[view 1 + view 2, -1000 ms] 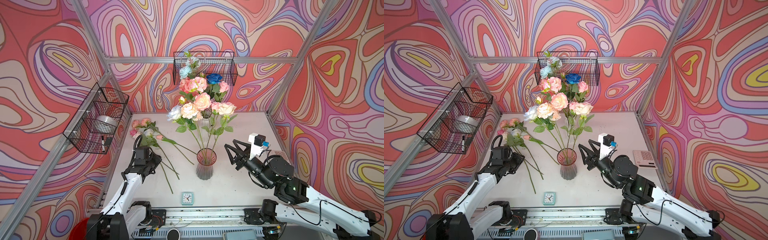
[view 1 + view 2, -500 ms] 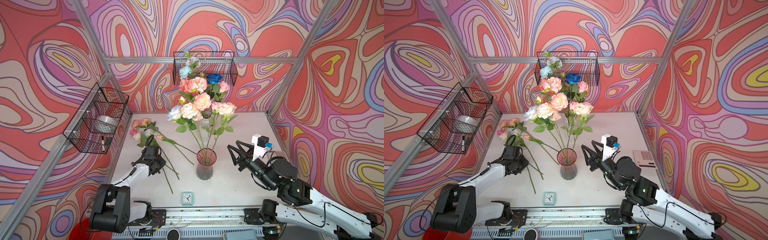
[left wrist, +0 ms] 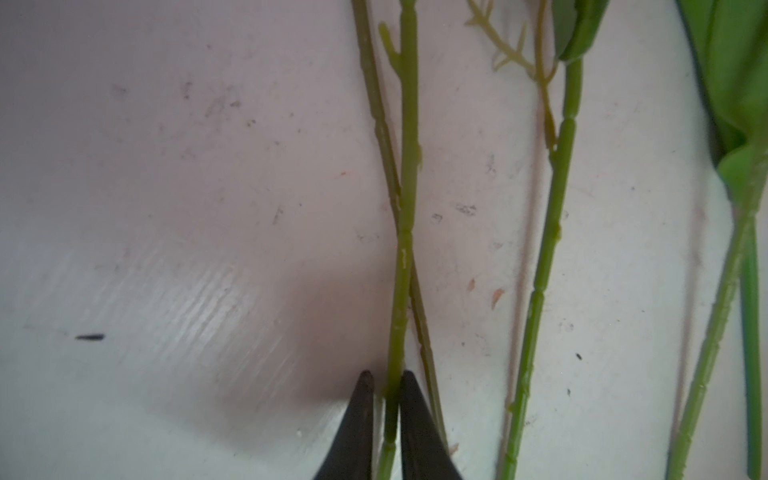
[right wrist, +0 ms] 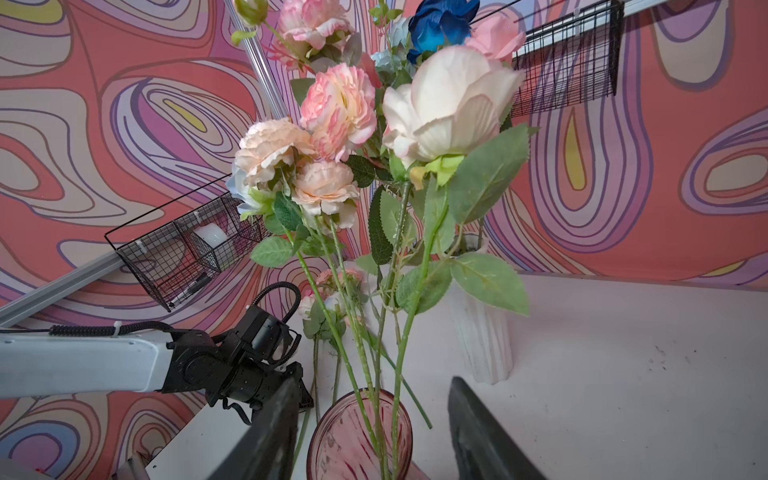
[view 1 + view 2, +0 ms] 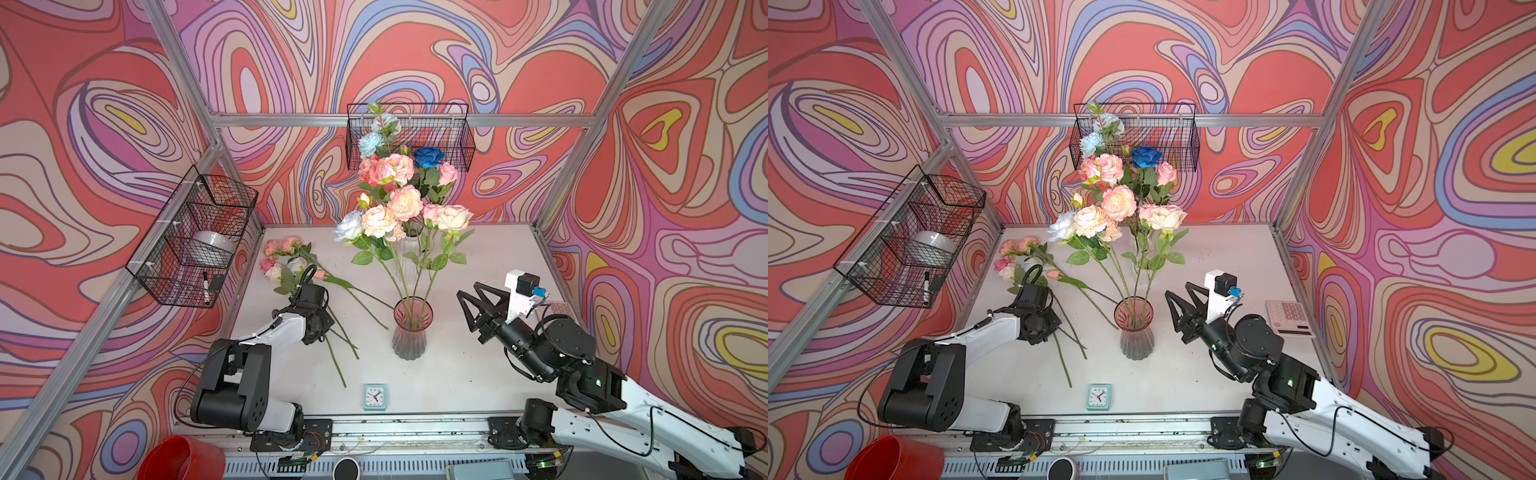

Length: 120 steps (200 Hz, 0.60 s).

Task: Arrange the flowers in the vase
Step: 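Grasp a pale pink rose stem in the pile with the left gripper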

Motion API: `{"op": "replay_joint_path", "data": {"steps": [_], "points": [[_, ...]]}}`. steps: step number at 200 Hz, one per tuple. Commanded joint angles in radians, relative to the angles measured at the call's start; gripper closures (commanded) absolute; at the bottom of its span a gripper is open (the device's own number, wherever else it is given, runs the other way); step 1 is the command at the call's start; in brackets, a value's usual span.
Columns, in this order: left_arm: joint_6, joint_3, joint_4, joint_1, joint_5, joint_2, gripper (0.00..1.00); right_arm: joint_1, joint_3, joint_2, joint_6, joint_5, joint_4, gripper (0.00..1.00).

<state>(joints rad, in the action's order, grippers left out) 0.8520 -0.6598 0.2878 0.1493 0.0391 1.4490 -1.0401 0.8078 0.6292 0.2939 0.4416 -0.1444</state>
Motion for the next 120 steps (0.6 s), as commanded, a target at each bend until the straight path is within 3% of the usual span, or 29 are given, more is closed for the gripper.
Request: {"op": "replay_joint_path", "data": {"steps": [1,32,64,120], "points": [[-0.009,0.018,0.029,0.005,0.010,0.010,0.93,0.002,-0.006,-0.009,-0.002,0.019,-0.020,0.41],[-0.025,0.006,0.037,0.011,0.022,-0.055,1.00,0.003,-0.006,-0.010,-0.001,0.022,-0.019,0.41],[-0.044,-0.025,0.074,0.014,0.028,-0.143,1.00,0.003,-0.006,-0.005,0.002,0.023,-0.014,0.41],[-0.068,-0.140,0.217,0.018,0.066,-0.445,1.00,0.003,0.019,-0.003,-0.003,0.024,-0.019,0.41]]}}
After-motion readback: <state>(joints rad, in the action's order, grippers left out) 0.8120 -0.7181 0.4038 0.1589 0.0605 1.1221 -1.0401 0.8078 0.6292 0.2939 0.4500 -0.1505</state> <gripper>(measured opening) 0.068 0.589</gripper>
